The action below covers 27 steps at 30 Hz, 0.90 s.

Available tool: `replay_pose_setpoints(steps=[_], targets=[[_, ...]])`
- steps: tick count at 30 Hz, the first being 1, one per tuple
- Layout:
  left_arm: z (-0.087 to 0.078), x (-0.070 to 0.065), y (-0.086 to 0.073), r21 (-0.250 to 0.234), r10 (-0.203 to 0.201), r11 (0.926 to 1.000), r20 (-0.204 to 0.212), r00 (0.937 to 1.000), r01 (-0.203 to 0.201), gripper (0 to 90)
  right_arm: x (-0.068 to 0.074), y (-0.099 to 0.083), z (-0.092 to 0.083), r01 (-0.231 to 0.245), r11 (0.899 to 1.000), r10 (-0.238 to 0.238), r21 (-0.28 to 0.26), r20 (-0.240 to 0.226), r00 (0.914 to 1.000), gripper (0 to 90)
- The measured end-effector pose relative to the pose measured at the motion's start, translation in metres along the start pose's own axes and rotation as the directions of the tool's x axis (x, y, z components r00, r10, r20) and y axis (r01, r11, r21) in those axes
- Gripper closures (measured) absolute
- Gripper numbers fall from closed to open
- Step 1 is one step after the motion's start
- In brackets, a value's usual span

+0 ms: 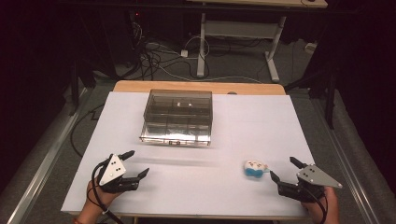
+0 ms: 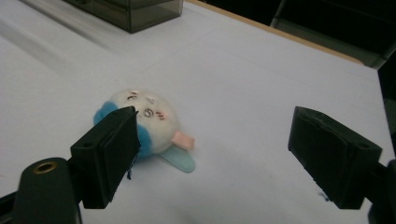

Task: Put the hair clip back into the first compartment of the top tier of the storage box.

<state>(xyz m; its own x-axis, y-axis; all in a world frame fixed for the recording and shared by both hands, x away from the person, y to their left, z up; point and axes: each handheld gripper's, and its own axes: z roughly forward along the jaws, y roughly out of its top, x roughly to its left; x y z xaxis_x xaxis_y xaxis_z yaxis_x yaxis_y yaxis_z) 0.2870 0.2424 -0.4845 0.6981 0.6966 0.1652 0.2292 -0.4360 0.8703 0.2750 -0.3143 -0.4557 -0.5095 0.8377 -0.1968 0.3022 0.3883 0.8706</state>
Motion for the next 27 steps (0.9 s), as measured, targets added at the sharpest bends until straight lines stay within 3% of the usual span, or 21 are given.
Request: replay_pose_setpoints(steps=[5, 11, 12, 15, 16, 27], targets=[[0.002, 0.000, 0.001, -0.003, 0.017, 0.9999, -0.001, 0.9999, -0.017, 20.9, 0.003, 0.000, 0.005, -0.011, 0.999, 0.012, 0.034, -0.021, 0.9997, 16.1], [0.005, 0.000, 0.002, 0.003, 0.023, 0.9997, 0.009, 0.9997, -0.023, 20.8, 0.015, 0.003, 0.013, 0.039, 0.997, -0.035, 0.066, -0.055, 0.9979, 20.3], [0.005, 0.000, 0.001, 0.002, 0.022, 0.9997, 0.011, 0.9997, -0.022, 20.8, 0.018, 0.005, 0.018, 0.058, 0.995, -0.052, 0.078, -0.076, 0.9958, 24.7], [0.004, 0.000, 0.001, 0.009, 0.010, 0.9999, 0.014, 0.9999, -0.010, 20.9, 0.020, 0.006, 0.022, 0.069, 0.995, -0.062, 0.076, -0.092, 0.9938, 24.6], [0.004, 0.000, 0.000, 0.008, 0.008, 0.9999, 0.013, 0.9999, -0.008, 20.9, 0.021, 0.008, 0.027, 0.080, 0.993, -0.069, 0.089, -0.123, 0.9900, 25.0], [-0.004, -0.002, -0.006, 0.017, 0.012, 0.9998, -0.006, 0.9999, -0.012, 20.9, 0.024, 0.012, 0.057, 0.085, 0.984, -0.057, 0.159, -0.169, 0.9839, 22.2]])
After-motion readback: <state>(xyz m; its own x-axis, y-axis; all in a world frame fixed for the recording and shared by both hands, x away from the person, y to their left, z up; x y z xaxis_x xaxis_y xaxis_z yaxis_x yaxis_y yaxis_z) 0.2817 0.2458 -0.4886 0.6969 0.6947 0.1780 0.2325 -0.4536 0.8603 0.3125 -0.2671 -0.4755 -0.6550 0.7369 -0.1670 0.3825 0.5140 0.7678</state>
